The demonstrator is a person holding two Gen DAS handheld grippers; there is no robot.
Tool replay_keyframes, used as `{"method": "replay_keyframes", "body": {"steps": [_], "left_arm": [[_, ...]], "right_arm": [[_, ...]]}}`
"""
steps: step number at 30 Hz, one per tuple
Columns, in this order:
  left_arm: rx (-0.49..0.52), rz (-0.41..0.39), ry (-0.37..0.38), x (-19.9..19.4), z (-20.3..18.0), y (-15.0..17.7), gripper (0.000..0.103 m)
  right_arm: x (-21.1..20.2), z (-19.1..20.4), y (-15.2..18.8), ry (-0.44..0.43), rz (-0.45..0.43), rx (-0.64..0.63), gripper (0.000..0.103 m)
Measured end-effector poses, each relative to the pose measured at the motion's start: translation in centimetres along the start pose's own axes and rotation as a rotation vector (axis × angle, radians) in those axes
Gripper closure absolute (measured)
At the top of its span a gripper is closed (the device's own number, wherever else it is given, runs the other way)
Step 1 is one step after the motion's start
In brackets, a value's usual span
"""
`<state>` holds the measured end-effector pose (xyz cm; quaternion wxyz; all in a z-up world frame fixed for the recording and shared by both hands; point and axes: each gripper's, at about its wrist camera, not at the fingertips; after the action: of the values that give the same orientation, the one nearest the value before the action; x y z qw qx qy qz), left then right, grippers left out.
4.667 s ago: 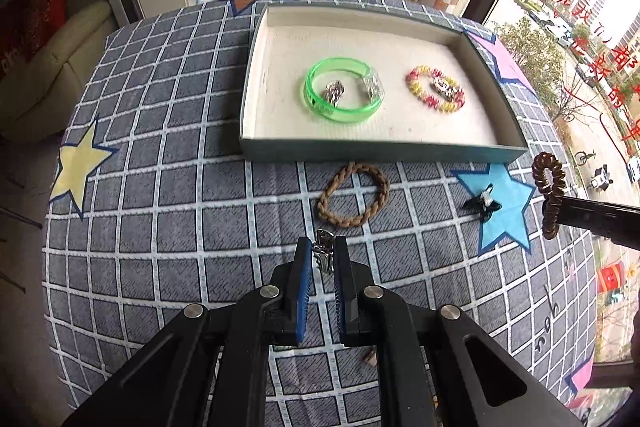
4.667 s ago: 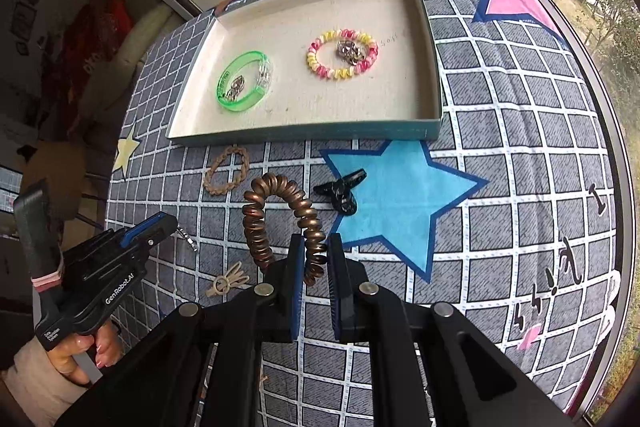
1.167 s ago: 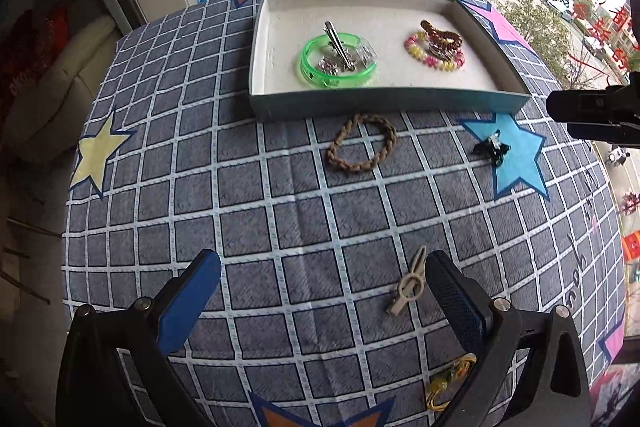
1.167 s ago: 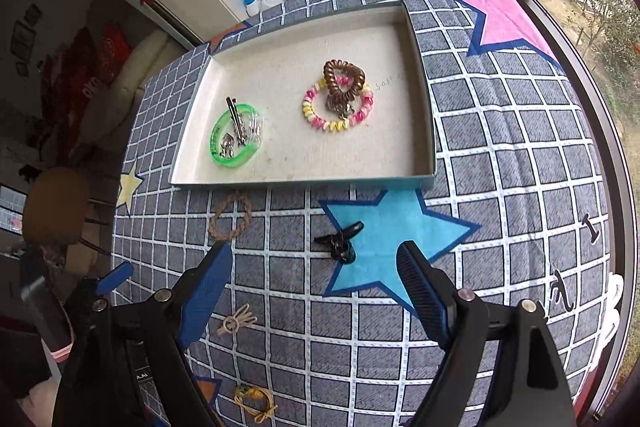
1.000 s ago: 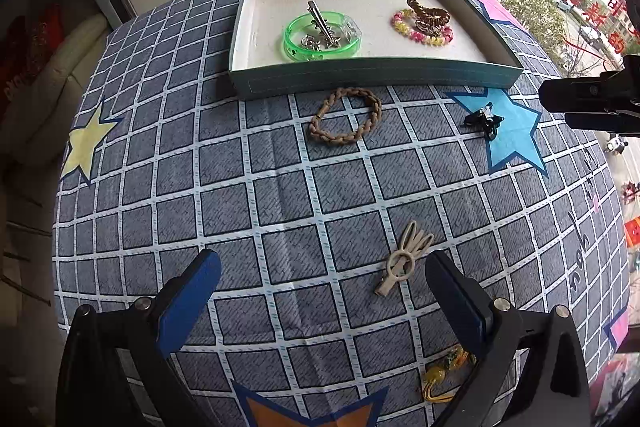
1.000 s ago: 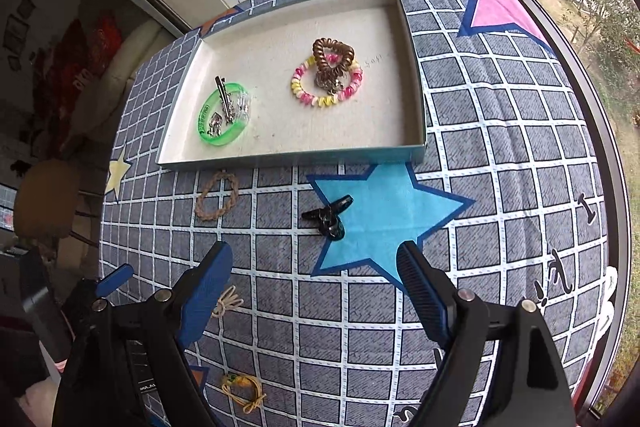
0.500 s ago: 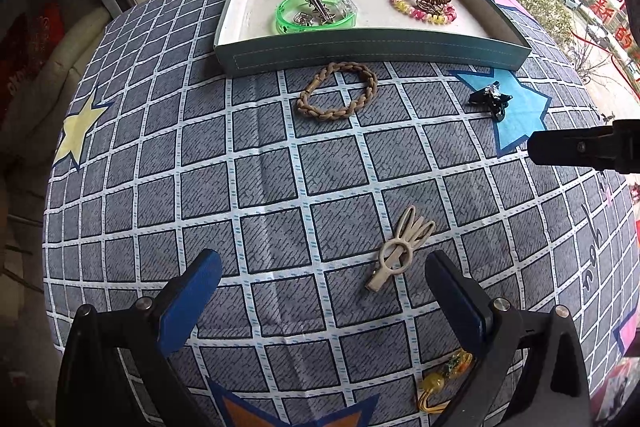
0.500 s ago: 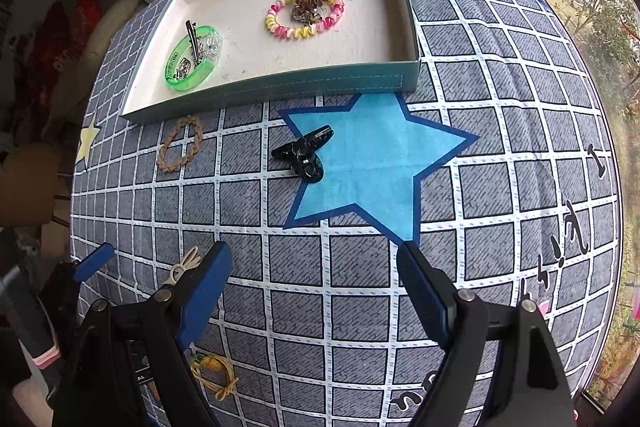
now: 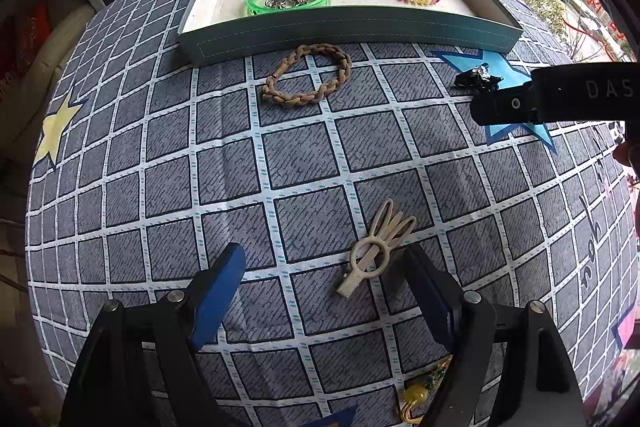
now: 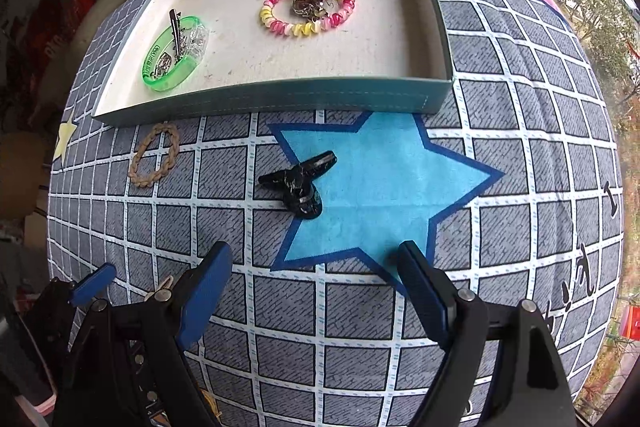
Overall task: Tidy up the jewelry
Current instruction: 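Grasp the beige bunny-ear clip with the left tool while the right tool grasps the black claw clip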
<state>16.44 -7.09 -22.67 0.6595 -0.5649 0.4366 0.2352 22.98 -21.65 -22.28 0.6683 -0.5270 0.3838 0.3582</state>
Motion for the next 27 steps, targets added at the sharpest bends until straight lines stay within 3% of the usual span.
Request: {"method": "replay_keyframes", "body": {"steps": [2, 5, 12, 18, 19, 27], "left_arm": [[0.002, 0.000, 0.004, 0.1, 0.0, 0.0, 0.013], [0.009, -0.007, 0.013, 0.0, -0.5, -0.1, 0.019], [0.029, -0.014, 0.029, 0.3, -1.5, -1.5, 0.037], [0.032, -0.022, 0.037, -0.1, -1.3, -1.6, 0.062], [0.031, -0.024, 0.040, -0.2, -1.3, -1.6, 0.071], [-0.077, -0.013, 0.082, -0.6, 0.8, -2.0, 0.071]], "right_arm": [[0.3, 0.3, -0.5, 0.005, -0.006, -0.022, 0.017], [0.9, 1.3, -1.3, 0.023, -0.015, -0.062, 0.026], [2.0, 3.4, -2.5, 0.065, -0.022, -0.147, 0.057], [2.6, 4.3, -2.9, 0.073, -0.024, -0.157, 0.083], [2.5, 4.2, -2.9, 0.069, -0.024, -0.152, 0.084], [0.7, 1.7, -1.9, -0.005, -0.037, -0.070, 0.084]]}}
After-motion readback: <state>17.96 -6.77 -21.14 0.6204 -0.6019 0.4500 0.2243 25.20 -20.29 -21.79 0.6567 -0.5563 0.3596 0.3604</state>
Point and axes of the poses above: each gripper's, at about its wrist camera, not at the fingertips, and x roughly the way its jaws point, z to its left, y to its underside, and after that the axes turned 15 degrees about -z, right-handed
